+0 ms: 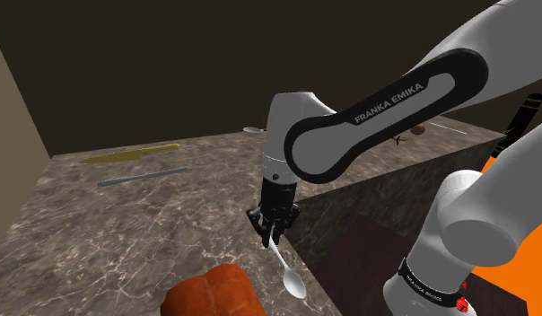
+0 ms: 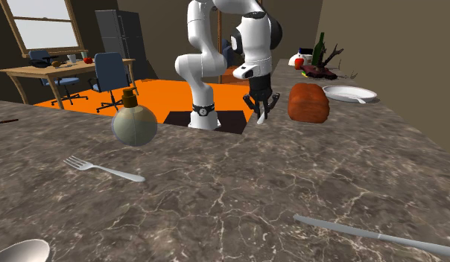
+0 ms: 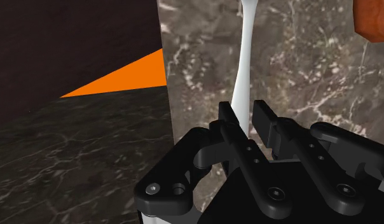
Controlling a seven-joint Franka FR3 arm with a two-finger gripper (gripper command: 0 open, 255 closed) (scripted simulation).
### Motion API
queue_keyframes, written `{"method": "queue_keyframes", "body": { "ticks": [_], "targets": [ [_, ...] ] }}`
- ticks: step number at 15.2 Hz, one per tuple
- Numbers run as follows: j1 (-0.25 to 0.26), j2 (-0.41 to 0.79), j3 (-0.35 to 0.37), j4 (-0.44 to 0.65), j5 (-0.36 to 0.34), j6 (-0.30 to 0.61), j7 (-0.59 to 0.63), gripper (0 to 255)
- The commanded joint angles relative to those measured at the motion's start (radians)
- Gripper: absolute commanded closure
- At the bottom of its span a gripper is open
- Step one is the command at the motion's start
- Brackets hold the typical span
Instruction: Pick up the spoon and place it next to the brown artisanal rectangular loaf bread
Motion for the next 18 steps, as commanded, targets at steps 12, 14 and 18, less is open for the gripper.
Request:
{"method": "queue_keyframes", "body": {
  "ticks": [12,14,18],
  "targets": [
    [-0.011,-0.092,-0.046,0.061,-0.03,-0.157,0.005,0],
    [-0.011,-0.092,-0.046,0.061,-0.03,-0.157,0.005,0],
    [-0.011,-0.092,-0.046,0.061,-0.03,-0.157,0.005,0]
  ]
}}
